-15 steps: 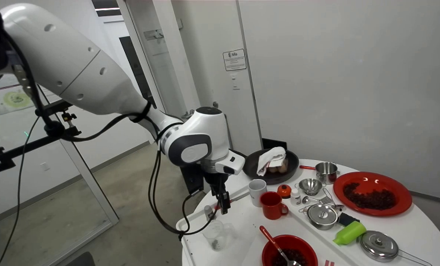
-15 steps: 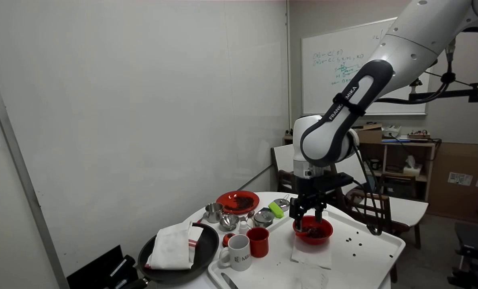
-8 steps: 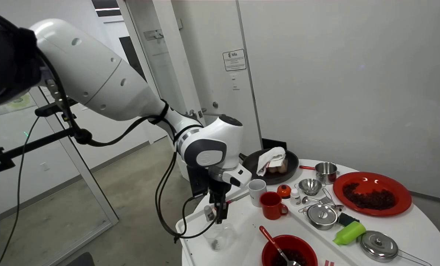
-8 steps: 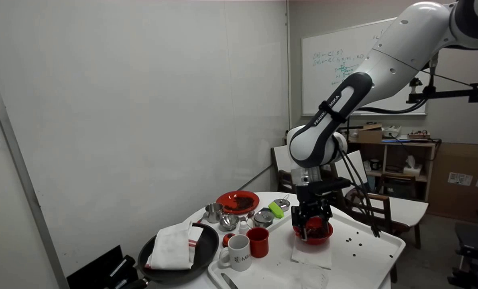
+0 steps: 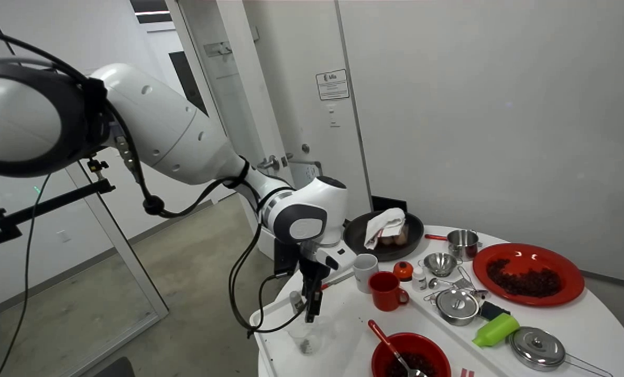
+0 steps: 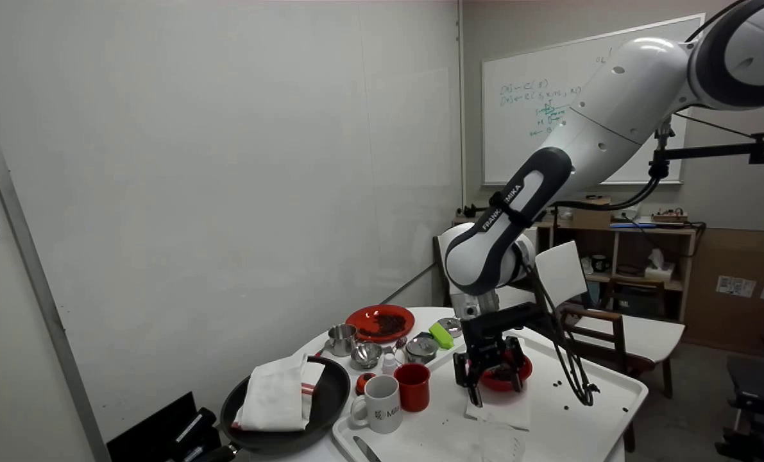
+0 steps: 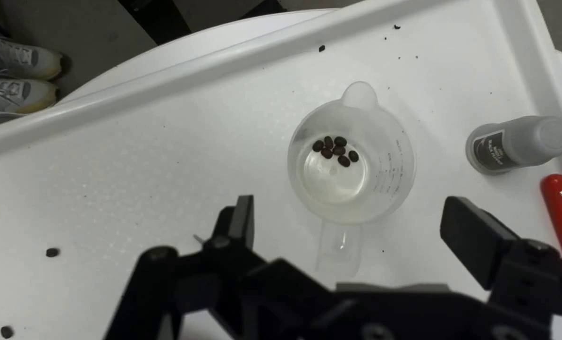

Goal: Pour the contents of the jug into the red bowl

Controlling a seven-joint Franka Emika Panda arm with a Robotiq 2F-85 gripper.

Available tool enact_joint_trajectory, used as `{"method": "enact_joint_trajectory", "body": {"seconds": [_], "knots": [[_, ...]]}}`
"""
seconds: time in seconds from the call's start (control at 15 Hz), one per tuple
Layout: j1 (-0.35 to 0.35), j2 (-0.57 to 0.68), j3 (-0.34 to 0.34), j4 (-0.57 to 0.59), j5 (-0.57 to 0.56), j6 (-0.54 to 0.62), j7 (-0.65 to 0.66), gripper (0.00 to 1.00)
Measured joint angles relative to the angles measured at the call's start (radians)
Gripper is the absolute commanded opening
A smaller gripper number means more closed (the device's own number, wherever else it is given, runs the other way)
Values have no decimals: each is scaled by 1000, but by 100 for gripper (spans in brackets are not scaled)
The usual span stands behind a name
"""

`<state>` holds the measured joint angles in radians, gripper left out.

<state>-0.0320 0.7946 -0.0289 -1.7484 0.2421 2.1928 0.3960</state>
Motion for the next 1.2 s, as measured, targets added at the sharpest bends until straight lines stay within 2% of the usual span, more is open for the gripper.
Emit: {"method": "enact_joint_trajectory", "body": {"seconds": [0.33,0.8,1.2], "knots": [[40,82,-25,76,-44,1,1,100],[74,134,-64,132,-93,26,30,100],[72,171,-78,155,-93,44,41,100]]}}
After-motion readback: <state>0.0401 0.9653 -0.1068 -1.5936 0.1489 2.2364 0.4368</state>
